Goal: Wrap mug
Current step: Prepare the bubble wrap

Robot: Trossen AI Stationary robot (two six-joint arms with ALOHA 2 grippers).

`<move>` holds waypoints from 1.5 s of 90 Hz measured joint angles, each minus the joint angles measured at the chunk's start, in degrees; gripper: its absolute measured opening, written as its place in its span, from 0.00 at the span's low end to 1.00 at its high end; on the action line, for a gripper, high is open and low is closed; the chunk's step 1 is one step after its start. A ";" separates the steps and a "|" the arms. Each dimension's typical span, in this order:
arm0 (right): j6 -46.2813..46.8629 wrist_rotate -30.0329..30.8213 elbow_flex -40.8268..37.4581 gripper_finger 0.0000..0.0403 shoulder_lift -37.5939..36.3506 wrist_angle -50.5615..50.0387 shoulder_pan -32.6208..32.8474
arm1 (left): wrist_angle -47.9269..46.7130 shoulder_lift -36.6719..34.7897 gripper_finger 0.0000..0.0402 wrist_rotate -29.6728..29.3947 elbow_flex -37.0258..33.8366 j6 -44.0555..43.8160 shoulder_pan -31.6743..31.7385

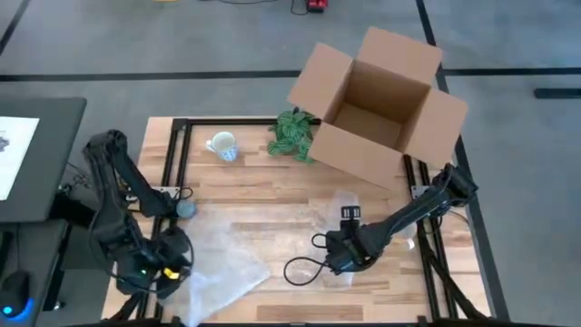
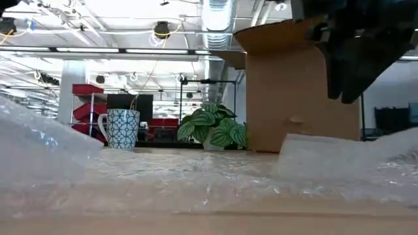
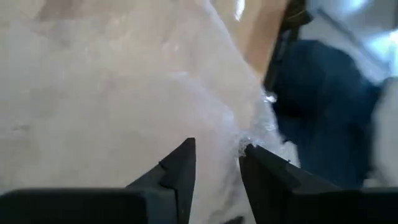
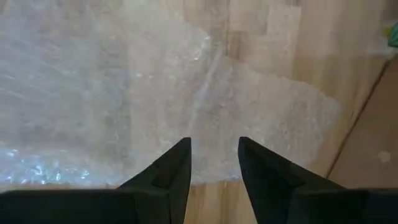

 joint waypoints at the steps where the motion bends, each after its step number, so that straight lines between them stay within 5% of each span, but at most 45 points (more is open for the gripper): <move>1: 0.00 0.01 0.03 0.30 0.00 0.04 0.01 | -0.01 0.37 0.25 0.52 0.00 0.20 0.22; 16: 0.00 -0.01 0.05 0.30 0.00 0.46 -0.16 | -1.70 5.54 0.27 10.62 0.00 0.90 2.16; 30: -1.86 -0.29 0.05 0.30 0.00 4.36 -0.46 | -12.97 9.73 0.31 32.27 -0.02 -2.79 1.99; 37: -3.91 -0.82 0.05 0.30 0.00 8.00 -0.52 | -17.50 11.08 0.31 37.14 -0.04 -3.61 0.49; 55: -10.10 -3.75 0.05 0.30 0.00 17.70 -1.39 | -15.56 11.34 0.31 36.43 -0.01 -3.46 -0.19; 68: -12.44 -4.73 0.05 0.30 0.00 19.61 -2.01 | -7.29 12.50 0.32 21.90 -0.02 -0.48 -0.24; 77: -12.44 -4.74 0.05 0.30 0.00 19.58 -2.53 | -4.61 14.61 0.35 19.74 -0.02 3.69 0.90; 106: -13.79 -4.75 0.05 0.30 0.00 19.48 -3.68 | -12.20 22.77 0.46 38.55 -0.02 13.44 3.58; 124: -13.64 -5.20 -1.15 0.30 0.00 19.97 -4.46 | -18.93 20.82 0.46 45.94 2.21 11.64 5.19; 135: -13.49 -6.69 -1.58 0.30 0.02 20.00 -5.10 | -21.80 17.86 0.46 40.75 5.39 9.71 5.08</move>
